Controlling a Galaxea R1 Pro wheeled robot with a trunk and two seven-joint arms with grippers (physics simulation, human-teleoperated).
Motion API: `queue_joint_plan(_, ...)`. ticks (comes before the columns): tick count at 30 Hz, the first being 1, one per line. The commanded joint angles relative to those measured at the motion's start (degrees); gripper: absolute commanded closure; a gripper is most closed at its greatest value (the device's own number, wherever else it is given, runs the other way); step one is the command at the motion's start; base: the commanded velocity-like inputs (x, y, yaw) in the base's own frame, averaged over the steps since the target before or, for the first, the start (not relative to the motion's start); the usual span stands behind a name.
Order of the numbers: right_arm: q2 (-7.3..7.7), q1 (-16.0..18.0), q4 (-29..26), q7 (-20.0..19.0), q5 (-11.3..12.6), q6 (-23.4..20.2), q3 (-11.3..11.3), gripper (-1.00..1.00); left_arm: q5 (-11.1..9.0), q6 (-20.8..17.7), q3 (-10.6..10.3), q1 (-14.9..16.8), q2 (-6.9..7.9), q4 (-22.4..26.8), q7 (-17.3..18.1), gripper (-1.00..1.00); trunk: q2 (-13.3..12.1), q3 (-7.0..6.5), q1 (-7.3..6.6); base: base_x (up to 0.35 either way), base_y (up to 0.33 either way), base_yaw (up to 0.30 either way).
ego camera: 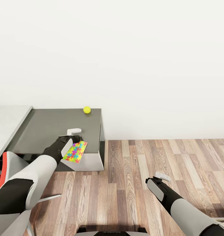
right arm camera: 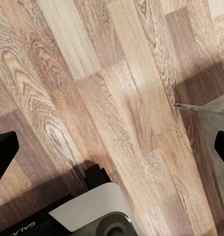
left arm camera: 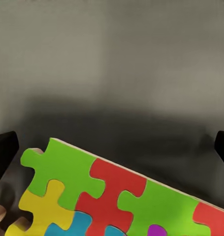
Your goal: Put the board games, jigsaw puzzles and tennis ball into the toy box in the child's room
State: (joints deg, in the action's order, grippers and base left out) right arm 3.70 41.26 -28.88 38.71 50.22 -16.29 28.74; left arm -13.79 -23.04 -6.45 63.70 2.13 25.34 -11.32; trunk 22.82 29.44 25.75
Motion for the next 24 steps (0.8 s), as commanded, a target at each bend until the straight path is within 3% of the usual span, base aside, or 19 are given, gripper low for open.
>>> queue_joint_plan(1,0.08,0.0,-0.1,0.4,0.2,-0.4,0.4,-1.0,-0.6,-0.2,-0.4,0.0,0.08,0.1,-0.5,-1.0,0.1,0.08,0.03,0.0,0.0,0.0)
queue_joint_plan(12,0.08,0.0,-0.1,0.4,0.2,-0.4,0.4,-1.0,-0.9,0.0,0.3,0.0,0.23,0.5,-0.5,-1.0,0.1,0.08,0.03,0.0,0.0,0.0)
queue_joint_plan(24,0.08,0.0,-0.1,0.4,0.2,-0.4,0.4,-1.0,-1.2,3.5,0.4,0.0,0.24,0.8,-0.6,-1.0,0.1,0.08,0.03,0.0,0.0,0.0)
